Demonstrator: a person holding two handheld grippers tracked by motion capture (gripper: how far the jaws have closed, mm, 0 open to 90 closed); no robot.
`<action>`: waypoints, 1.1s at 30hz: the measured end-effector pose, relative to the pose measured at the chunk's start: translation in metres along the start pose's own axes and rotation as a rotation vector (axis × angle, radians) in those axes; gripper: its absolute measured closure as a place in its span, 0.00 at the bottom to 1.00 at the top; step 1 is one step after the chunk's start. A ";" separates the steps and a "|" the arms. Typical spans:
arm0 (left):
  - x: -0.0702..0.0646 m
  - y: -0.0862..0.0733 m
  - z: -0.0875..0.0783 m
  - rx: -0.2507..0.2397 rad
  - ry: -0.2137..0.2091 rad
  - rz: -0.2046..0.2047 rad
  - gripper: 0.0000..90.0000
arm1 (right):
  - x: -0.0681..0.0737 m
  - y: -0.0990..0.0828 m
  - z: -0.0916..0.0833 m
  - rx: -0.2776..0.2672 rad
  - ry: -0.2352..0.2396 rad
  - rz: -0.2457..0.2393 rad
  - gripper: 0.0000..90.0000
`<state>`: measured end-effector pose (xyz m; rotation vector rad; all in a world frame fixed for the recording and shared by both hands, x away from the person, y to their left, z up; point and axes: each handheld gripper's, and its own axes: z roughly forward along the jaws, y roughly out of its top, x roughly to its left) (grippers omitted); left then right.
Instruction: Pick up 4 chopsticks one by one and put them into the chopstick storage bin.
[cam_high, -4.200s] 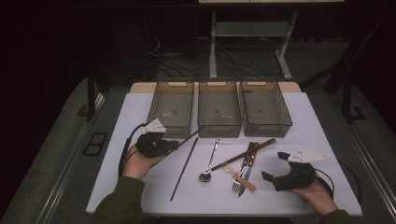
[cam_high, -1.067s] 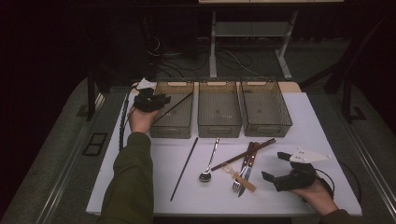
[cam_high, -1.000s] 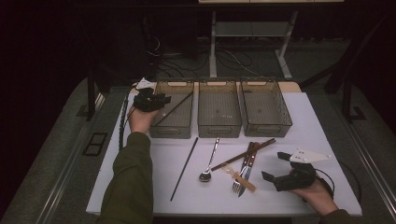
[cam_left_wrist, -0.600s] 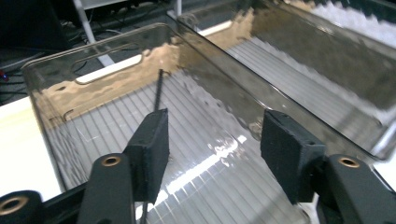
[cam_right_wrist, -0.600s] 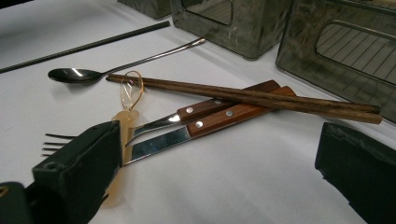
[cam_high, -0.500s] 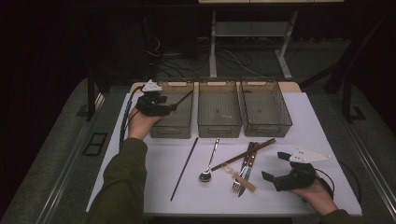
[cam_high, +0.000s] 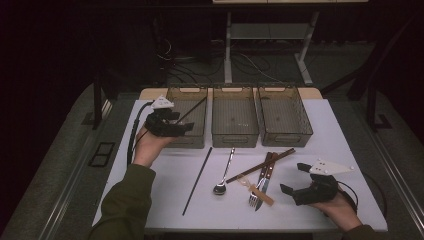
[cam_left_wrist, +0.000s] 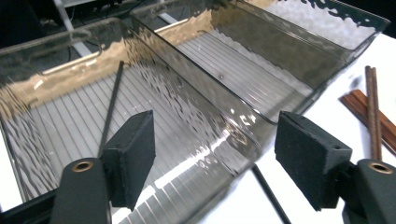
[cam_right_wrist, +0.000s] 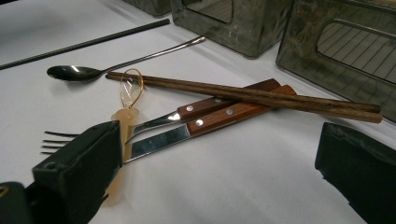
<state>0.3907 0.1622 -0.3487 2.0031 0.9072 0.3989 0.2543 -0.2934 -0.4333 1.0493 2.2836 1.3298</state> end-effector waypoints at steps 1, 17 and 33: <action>-0.001 -0.002 -0.002 0.003 0.006 0.000 0.29 | 0.000 0.000 0.000 -0.002 0.000 0.001 0.01; -0.032 -0.044 -0.017 -0.012 0.005 -0.019 0.25 | 0.000 0.000 0.000 -0.002 -0.002 0.003 0.01; -0.046 -0.093 -0.014 0.053 -0.068 -0.048 0.50 | 0.001 0.001 -0.001 -0.002 -0.007 -0.007 0.01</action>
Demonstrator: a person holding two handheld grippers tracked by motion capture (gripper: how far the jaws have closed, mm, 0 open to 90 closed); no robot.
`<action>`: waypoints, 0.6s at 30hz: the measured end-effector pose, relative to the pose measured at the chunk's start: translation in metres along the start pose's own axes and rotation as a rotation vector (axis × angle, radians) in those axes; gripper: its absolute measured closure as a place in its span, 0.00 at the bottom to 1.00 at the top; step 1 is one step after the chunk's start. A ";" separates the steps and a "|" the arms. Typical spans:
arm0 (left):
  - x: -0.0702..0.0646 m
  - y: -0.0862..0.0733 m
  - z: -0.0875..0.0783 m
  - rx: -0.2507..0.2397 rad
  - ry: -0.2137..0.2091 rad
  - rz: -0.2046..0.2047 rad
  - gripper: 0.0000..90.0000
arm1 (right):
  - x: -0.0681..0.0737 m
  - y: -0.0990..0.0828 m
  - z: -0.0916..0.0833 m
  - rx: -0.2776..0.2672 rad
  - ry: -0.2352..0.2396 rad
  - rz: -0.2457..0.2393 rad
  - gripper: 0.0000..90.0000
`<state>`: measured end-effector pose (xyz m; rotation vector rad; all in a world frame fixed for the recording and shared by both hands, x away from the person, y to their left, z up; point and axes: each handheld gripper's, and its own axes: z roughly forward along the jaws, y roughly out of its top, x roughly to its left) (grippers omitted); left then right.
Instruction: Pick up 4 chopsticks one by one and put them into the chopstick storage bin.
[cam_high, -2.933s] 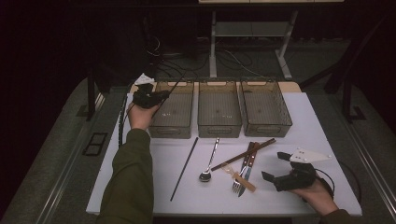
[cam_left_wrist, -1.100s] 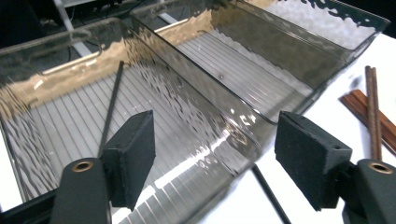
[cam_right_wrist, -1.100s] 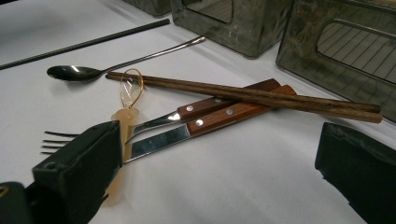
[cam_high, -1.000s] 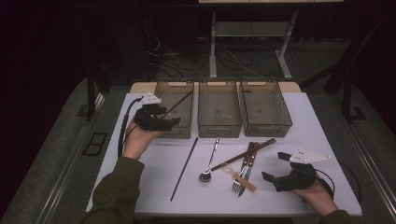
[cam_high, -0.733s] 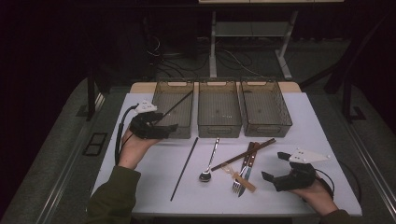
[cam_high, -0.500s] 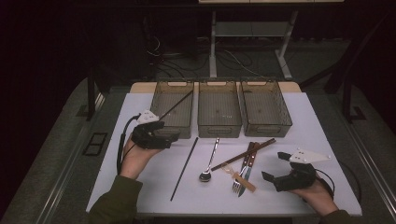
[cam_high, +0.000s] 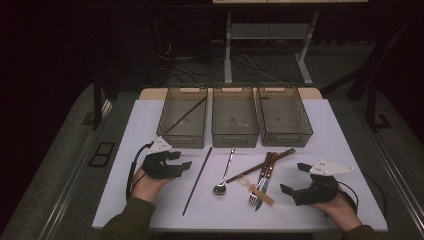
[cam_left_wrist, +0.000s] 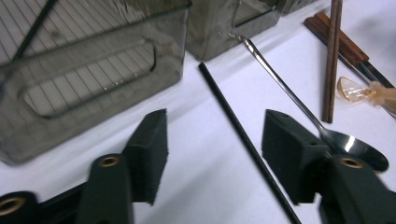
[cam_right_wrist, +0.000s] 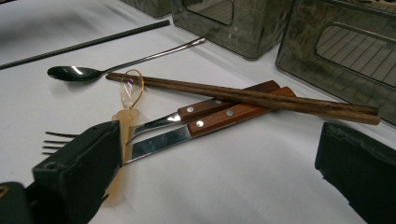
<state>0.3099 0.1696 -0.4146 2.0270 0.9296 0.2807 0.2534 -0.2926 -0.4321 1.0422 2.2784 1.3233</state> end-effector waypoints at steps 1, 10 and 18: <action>-0.001 -0.001 0.000 0.001 -0.001 -0.005 0.53 | 0.000 0.000 0.000 0.000 -0.001 -0.001 0.01; -0.011 -0.004 0.010 0.053 -0.032 0.008 0.78 | 0.001 0.000 0.000 0.004 -0.001 0.001 0.01; -0.017 -0.003 0.022 0.072 -0.045 0.000 0.80 | 0.000 0.000 0.001 0.004 -0.002 -0.003 0.01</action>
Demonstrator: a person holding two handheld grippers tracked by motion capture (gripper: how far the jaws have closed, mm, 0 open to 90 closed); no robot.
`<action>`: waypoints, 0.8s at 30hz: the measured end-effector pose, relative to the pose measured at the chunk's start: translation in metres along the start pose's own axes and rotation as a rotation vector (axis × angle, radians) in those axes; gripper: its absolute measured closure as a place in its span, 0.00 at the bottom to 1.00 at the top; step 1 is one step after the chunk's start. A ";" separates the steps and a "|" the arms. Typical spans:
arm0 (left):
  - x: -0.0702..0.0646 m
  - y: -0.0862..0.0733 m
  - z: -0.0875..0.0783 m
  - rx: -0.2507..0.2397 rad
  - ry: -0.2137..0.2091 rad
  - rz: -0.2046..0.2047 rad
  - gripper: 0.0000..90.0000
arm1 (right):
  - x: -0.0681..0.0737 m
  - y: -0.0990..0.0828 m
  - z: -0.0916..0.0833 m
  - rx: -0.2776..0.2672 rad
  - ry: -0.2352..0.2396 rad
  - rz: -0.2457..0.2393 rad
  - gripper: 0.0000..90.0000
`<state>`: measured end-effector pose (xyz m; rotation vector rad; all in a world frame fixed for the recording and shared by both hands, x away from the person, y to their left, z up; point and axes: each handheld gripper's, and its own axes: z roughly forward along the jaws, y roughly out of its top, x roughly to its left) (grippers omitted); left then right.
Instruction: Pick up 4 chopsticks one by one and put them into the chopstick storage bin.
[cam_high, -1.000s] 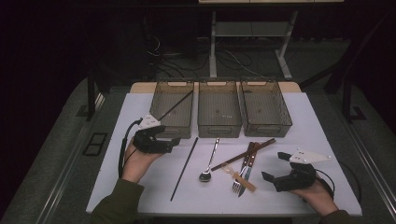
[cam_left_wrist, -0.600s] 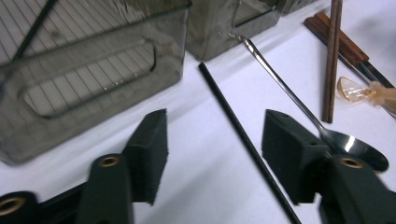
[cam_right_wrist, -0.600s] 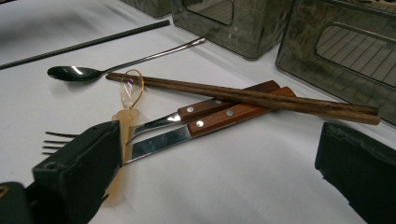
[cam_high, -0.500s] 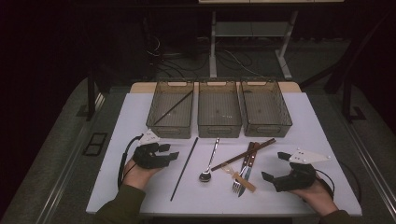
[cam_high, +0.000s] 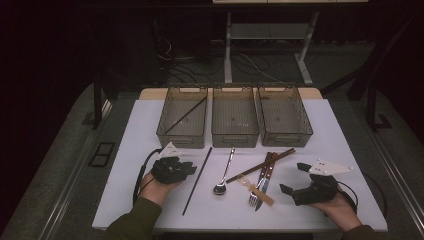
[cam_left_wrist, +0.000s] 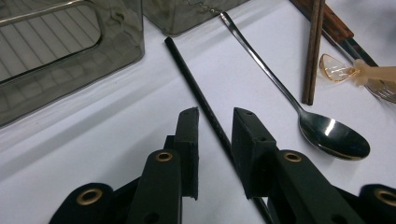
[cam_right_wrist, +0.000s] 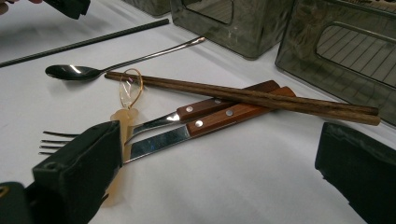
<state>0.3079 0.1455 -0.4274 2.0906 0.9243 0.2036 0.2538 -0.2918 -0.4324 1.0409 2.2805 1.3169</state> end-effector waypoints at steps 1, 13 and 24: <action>0.000 0.000 0.001 0.005 -0.001 0.002 0.80 | 0.000 0.000 0.000 0.000 -0.001 0.000 0.01; -0.002 0.001 0.016 0.055 -0.025 0.000 0.84 | 0.000 0.000 0.000 0.001 -0.001 0.001 0.01; -0.005 -0.001 0.028 0.097 -0.017 0.011 0.85 | 0.000 0.000 0.000 0.003 -0.002 0.001 0.01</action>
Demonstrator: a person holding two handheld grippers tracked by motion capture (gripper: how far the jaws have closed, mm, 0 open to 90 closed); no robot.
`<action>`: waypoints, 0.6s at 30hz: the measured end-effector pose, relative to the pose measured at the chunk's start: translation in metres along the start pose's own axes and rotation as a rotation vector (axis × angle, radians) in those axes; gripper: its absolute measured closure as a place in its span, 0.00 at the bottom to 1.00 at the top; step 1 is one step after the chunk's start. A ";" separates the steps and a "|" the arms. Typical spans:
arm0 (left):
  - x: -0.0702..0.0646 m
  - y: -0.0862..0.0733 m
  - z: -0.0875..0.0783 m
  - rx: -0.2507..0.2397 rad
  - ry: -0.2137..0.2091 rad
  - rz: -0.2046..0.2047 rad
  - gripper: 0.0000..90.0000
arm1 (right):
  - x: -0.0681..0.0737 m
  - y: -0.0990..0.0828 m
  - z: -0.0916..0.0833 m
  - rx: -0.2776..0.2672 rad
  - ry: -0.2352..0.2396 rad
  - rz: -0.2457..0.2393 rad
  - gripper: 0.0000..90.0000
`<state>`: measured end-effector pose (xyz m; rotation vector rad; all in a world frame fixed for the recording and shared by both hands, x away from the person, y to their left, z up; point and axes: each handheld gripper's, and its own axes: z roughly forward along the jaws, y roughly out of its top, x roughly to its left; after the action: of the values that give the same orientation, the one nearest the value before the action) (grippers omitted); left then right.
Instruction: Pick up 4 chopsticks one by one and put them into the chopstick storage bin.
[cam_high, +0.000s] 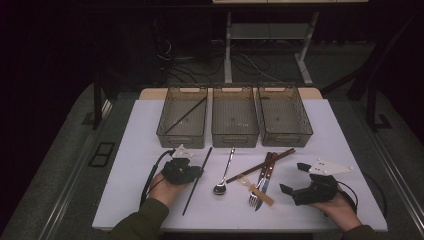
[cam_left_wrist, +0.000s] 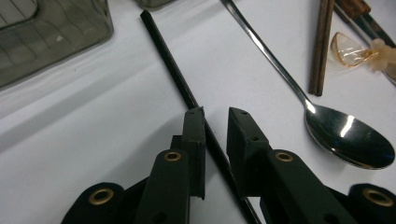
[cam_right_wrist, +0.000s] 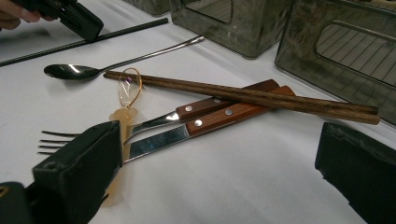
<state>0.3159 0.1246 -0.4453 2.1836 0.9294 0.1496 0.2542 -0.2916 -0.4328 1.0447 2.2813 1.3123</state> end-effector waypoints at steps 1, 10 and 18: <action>0.000 0.000 0.000 0.002 0.001 0.002 0.86 | 0.000 0.000 0.000 -0.001 0.001 -0.001 0.01; -0.001 0.001 0.001 0.011 0.016 0.033 0.89 | 0.000 0.000 0.000 0.000 0.000 -0.001 0.01; -0.002 0.002 0.000 0.020 0.028 0.055 0.92 | 0.000 0.000 0.000 0.001 0.000 -0.001 0.01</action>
<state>0.3154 0.1225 -0.4432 2.2319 0.8907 0.1980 0.2542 -0.2918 -0.4328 1.0439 2.2823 1.3115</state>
